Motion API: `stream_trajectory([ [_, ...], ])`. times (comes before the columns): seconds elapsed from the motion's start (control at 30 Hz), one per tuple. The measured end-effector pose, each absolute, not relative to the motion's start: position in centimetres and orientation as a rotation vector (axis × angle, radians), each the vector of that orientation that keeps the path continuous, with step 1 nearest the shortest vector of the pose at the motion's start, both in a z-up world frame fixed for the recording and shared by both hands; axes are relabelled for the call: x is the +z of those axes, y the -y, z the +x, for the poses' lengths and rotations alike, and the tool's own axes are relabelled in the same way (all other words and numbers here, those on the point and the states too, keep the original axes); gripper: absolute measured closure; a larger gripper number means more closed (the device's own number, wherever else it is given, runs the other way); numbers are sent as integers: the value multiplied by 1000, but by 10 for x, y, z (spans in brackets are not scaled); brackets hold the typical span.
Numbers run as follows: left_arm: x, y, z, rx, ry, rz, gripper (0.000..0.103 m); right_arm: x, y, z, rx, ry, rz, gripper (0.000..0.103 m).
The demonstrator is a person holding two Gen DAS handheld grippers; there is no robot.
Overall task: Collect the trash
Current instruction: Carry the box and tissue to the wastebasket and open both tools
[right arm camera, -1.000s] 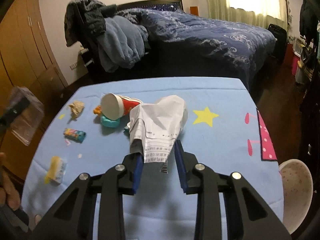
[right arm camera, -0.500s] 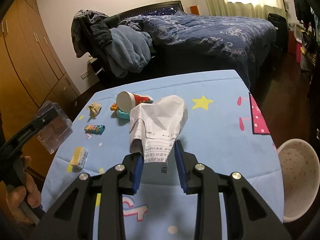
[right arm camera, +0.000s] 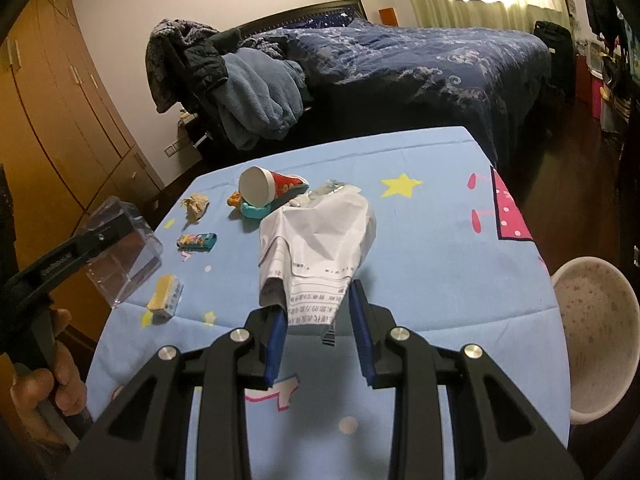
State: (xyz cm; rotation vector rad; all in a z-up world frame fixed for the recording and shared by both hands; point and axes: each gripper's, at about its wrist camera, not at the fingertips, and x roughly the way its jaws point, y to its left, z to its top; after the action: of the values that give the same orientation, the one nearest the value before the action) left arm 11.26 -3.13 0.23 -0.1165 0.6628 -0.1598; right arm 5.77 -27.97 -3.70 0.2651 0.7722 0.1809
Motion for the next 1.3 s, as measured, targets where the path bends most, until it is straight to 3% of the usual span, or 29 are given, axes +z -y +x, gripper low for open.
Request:
stream_trajectory([
  [0.67,0,46,102,-207,-684,-113,78,-34,305,25,137,-746,291,72],
  [1.3,-14,290,91,-694,-731,77,78,-67,490,-73,-299,-690,420,72],
])
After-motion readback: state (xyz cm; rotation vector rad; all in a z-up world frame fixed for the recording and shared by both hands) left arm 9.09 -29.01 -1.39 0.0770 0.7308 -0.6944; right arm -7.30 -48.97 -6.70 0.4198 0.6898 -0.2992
